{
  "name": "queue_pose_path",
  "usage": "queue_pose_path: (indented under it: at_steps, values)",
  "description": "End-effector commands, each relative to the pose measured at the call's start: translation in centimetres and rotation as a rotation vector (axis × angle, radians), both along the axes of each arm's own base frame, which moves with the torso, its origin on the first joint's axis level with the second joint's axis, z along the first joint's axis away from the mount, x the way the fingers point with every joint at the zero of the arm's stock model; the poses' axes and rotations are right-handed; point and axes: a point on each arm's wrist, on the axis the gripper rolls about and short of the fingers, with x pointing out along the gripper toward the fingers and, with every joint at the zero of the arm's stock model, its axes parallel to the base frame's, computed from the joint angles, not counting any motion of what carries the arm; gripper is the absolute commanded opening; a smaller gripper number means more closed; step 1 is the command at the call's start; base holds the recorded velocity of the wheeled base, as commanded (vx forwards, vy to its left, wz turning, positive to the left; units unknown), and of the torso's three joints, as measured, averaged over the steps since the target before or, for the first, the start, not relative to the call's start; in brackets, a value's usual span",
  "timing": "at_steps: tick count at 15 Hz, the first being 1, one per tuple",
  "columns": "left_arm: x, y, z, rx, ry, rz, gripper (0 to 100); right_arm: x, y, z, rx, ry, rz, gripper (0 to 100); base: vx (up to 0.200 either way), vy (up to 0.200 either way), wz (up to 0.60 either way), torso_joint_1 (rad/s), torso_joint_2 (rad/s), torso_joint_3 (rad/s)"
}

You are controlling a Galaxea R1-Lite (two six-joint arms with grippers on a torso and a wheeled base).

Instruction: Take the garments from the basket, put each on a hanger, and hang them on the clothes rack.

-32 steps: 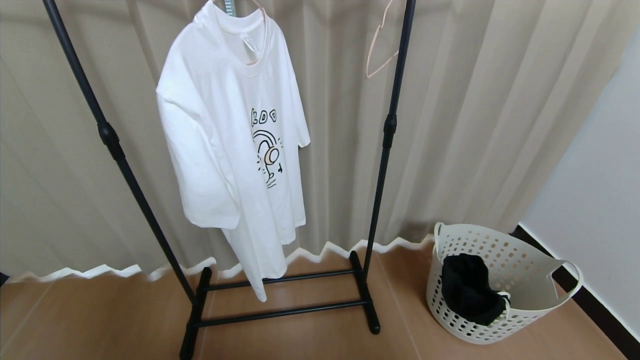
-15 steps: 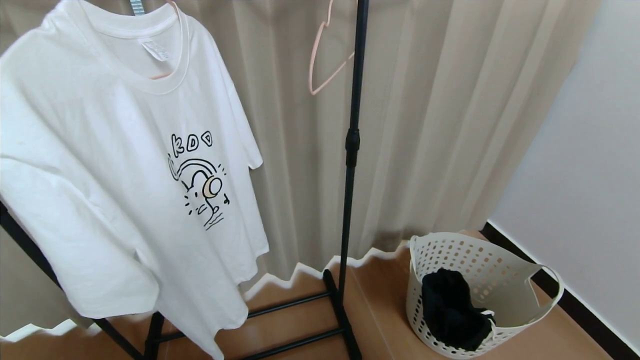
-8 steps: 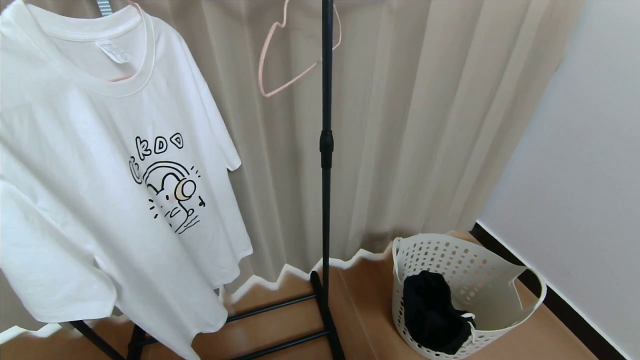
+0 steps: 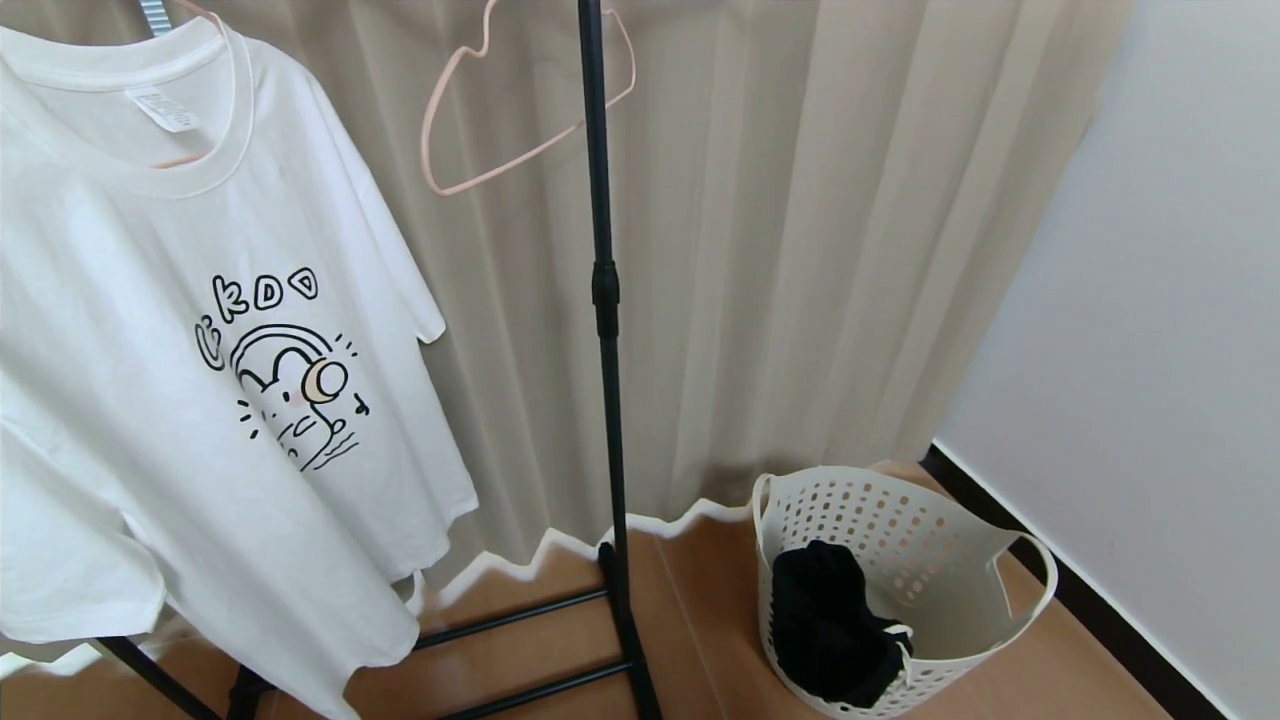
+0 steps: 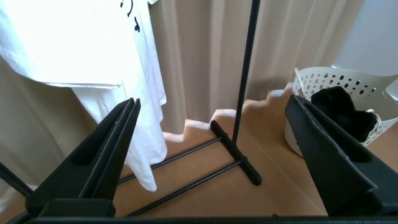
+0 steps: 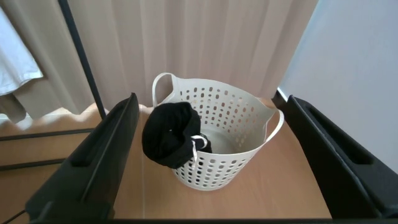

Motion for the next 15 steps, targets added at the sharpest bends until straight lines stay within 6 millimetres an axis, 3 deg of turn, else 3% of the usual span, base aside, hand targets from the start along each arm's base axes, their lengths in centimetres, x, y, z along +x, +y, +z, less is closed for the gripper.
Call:
queue_pose_path:
  at_steps: [1,5,8,15]
  values:
    - [0.00,0.00,0.01,0.000,-0.001,0.000,100,0.02,0.00,-0.02,-0.001,0.002,-0.001,100,0.000,0.000,0.00,0.000,0.00,0.000]
    - [0.01,0.00,0.00,0.002,0.002,0.000,100,0.02,0.00,-0.02,-0.001,0.002,-0.001,100,0.000,-0.050,0.00,0.001,0.00,-0.001]
    - [0.01,0.00,0.01,-0.001,0.001,0.000,100,0.02,0.00,-0.02,-0.001,0.002,-0.001,100,0.200,0.000,0.00,0.004,0.00,0.001]
    - [0.01,0.00,0.01,-0.001,0.001,0.001,100,0.02,0.00,-0.02,-0.001,0.002,-0.001,100,0.000,0.000,0.00,0.000,0.00,0.000]
